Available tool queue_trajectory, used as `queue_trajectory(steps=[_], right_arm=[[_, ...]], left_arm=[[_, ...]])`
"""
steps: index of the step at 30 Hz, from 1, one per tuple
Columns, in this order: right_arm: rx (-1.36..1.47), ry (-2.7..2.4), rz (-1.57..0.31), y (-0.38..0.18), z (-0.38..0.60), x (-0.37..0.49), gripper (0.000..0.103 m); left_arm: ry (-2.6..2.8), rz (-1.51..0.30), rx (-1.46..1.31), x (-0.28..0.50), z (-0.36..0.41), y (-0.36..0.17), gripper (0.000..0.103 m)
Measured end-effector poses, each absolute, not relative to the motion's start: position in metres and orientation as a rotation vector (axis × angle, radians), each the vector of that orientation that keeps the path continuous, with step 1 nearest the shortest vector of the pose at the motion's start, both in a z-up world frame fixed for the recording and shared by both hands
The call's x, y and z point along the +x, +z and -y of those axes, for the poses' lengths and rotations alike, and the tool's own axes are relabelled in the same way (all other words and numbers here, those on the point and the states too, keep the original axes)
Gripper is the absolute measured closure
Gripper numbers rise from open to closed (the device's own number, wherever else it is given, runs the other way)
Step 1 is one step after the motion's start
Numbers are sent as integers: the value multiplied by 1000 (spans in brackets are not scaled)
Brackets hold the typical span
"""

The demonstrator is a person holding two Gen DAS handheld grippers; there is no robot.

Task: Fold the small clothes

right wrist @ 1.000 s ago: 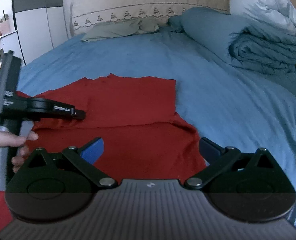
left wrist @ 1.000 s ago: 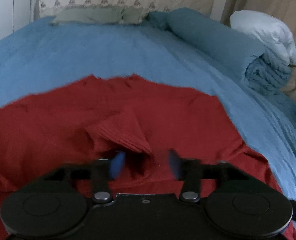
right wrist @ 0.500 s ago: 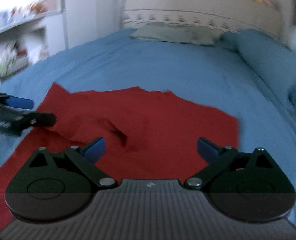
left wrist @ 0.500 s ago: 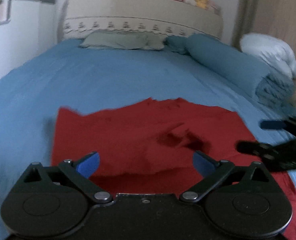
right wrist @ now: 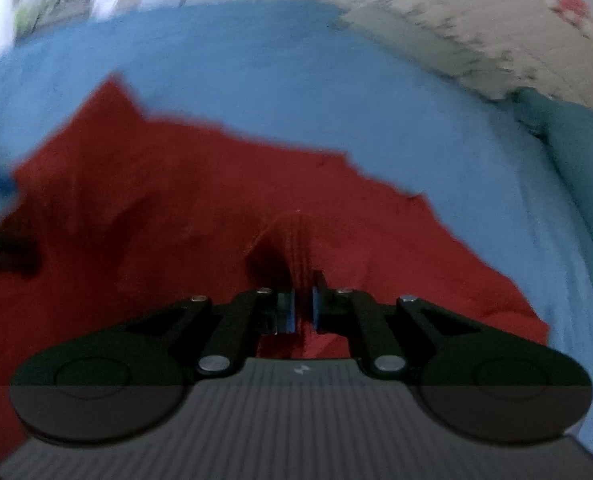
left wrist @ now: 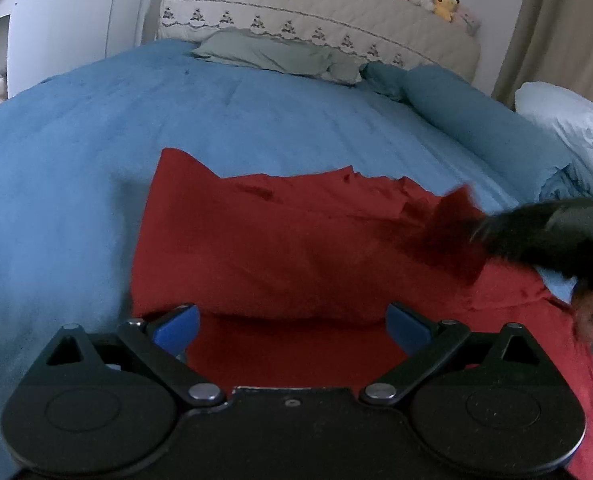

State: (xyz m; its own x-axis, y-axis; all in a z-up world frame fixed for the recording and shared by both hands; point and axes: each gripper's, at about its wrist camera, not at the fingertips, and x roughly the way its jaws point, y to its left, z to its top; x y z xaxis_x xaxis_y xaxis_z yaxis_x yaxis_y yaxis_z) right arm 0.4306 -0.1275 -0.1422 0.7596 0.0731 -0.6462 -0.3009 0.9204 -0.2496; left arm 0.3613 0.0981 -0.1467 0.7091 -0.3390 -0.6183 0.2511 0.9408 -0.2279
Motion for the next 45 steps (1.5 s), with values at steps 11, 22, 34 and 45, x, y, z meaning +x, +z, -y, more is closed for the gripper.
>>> queue_trajectory(steps=[11,22,34,45], right_arm=[[-141,-118,-485,-97,228,435,81],[-16,-143,-496,-118,273,414,81],[127,-327,-646,-166,313,397,10],[62,-231,-523,-150,286,375,2]], left_arm=[[-300,-736,-163,370,-110,-160,2],[-267,-761,-174,378,-113,-168,2],[-103,-720,-115,381,-120,-172,9],[131,-743,-95,360,-136,-177,12]])
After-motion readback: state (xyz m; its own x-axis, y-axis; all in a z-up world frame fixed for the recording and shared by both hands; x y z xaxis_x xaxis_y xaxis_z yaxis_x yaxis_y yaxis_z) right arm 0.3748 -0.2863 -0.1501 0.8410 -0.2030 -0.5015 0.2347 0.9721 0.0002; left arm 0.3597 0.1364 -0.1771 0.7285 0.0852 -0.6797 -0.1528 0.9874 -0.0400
